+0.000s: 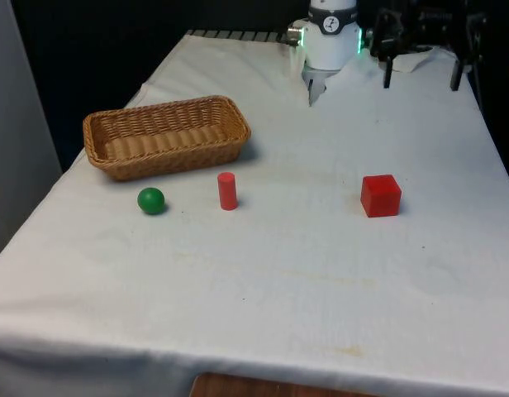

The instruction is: Pick up the object to the left of the cylinder and place it into the basket.

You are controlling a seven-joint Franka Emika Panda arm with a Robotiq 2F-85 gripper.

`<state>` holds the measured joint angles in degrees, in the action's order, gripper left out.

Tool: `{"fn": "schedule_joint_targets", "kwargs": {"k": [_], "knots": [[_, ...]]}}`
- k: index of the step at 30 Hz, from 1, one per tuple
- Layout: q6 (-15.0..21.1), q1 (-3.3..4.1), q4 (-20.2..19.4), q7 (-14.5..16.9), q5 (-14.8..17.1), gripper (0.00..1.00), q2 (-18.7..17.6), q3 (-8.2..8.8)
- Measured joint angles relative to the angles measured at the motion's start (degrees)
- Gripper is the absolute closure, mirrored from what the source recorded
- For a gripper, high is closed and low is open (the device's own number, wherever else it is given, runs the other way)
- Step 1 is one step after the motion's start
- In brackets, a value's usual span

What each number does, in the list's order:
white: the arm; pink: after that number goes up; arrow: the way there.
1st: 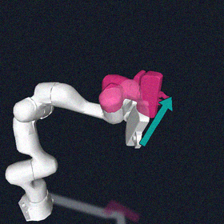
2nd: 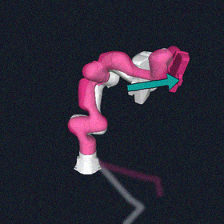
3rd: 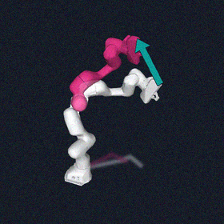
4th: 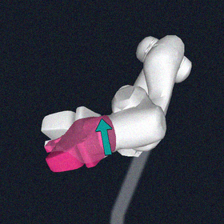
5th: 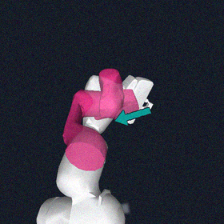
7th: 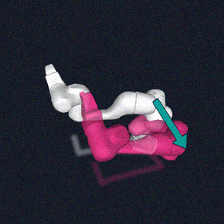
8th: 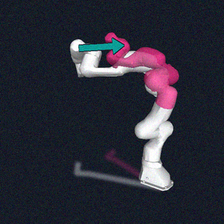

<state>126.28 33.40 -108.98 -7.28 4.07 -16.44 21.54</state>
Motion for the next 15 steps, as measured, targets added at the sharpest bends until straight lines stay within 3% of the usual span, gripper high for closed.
{"fn": "schedule_joint_targets", "kwargs": {"k": [15], "knots": [[6.7,0.29,-1.38,-2.46,-0.17,0.0,-3.15,-3.04]]}}
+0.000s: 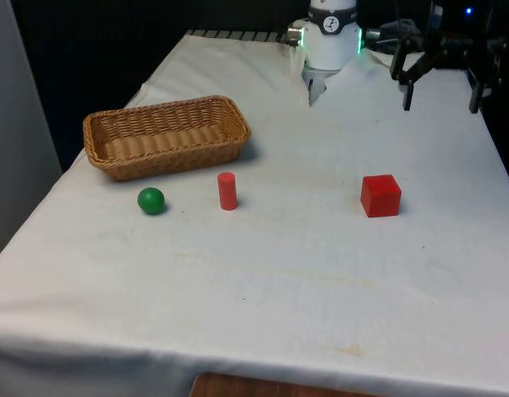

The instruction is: Pick up the object to the left of the cylinder and place it into the basket.

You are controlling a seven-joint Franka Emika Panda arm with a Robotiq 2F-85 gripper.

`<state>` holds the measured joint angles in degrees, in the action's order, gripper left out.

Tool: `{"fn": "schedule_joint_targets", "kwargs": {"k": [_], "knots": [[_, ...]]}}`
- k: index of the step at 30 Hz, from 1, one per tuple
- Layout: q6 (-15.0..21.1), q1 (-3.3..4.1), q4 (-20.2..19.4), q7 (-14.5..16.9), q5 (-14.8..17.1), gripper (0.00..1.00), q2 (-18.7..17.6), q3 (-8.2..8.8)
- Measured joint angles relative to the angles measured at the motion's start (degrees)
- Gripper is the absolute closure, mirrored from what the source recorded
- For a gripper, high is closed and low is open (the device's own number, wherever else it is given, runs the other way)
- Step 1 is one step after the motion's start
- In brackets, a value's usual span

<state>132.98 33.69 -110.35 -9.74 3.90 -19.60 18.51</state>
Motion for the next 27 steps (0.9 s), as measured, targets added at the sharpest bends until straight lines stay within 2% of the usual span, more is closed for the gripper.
{"fn": "schedule_joint_targets", "kwargs": {"k": [5,10,20,27], "knots": [[3.38,-0.17,-2.86,1.03,-0.06,0.0,-0.52,-0.06],[4.7,-0.4,-3.84,1.95,-0.06,0.0,-1.03,-0.06],[10.2,-1.38,-5.73,5.27,0.06,0.0,-4.13,0.11],[13.01,-1.78,-6.25,6.59,0.06,0.0,-5.84,0.11]]}}
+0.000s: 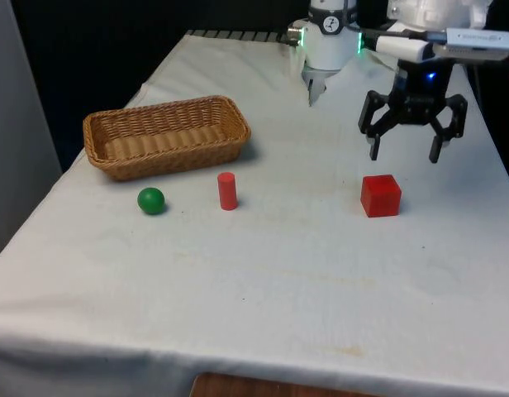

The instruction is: Pick up the object to the left of the cylinder and place it into the basket.

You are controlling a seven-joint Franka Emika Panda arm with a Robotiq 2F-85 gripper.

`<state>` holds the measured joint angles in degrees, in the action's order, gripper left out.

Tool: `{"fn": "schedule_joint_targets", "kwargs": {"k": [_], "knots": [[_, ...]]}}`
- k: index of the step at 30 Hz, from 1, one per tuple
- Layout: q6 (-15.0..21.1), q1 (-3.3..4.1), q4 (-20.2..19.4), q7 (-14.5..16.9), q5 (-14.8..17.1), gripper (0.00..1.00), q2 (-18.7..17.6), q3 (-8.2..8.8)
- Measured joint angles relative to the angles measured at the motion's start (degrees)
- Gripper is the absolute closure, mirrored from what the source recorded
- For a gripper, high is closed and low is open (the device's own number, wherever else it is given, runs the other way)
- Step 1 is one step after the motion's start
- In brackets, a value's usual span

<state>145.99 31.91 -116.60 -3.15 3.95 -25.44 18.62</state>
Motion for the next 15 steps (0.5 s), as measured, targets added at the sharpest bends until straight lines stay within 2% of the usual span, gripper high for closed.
{"fn": "schedule_joint_targets", "kwargs": {"k": [6,15], "knots": [[3.72,-0.57,-0.63,1.49,0.06,0.0,-2.23,0.06],[7.05,-1.32,-1.09,3.27,0.11,0.0,-4.24,0.11]]}}
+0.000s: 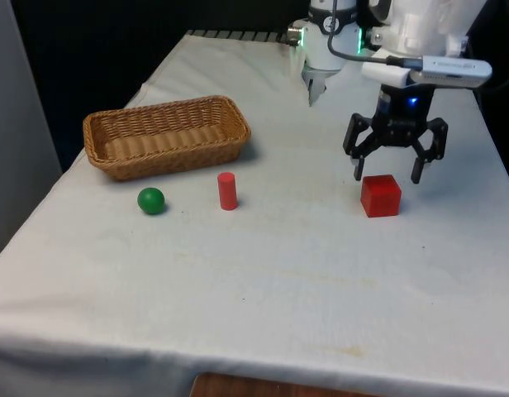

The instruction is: Pick up the object to the left of the cylinder and place it into the basket.

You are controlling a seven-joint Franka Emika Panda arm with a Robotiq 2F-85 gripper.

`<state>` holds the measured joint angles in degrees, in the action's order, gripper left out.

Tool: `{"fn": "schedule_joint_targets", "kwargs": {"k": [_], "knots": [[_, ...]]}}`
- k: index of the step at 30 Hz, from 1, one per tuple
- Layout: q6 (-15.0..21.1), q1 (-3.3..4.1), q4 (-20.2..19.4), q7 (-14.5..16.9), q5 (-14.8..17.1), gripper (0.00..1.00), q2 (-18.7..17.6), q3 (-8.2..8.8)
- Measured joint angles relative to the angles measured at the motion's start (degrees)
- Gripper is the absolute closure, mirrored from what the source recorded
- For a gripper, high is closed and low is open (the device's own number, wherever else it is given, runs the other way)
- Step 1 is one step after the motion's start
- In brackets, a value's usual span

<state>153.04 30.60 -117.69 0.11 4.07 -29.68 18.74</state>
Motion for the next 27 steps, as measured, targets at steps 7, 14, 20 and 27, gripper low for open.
{"fn": "schedule_joint_targets", "kwargs": {"k": [7,14,20,27], "knots": [[2.41,-0.4,-0.29,1.09,0.34,0.0,-1.43,0.0],[3.95,-0.69,-0.29,2.52,1.32,0.0,-2.58,0.0],[4.93,-0.97,-0.34,3.09,1.49,0.68,-3.21,0.0],[5.16,-1.03,-0.34,3.21,1.49,1.0,-3.27,-0.06]]}}
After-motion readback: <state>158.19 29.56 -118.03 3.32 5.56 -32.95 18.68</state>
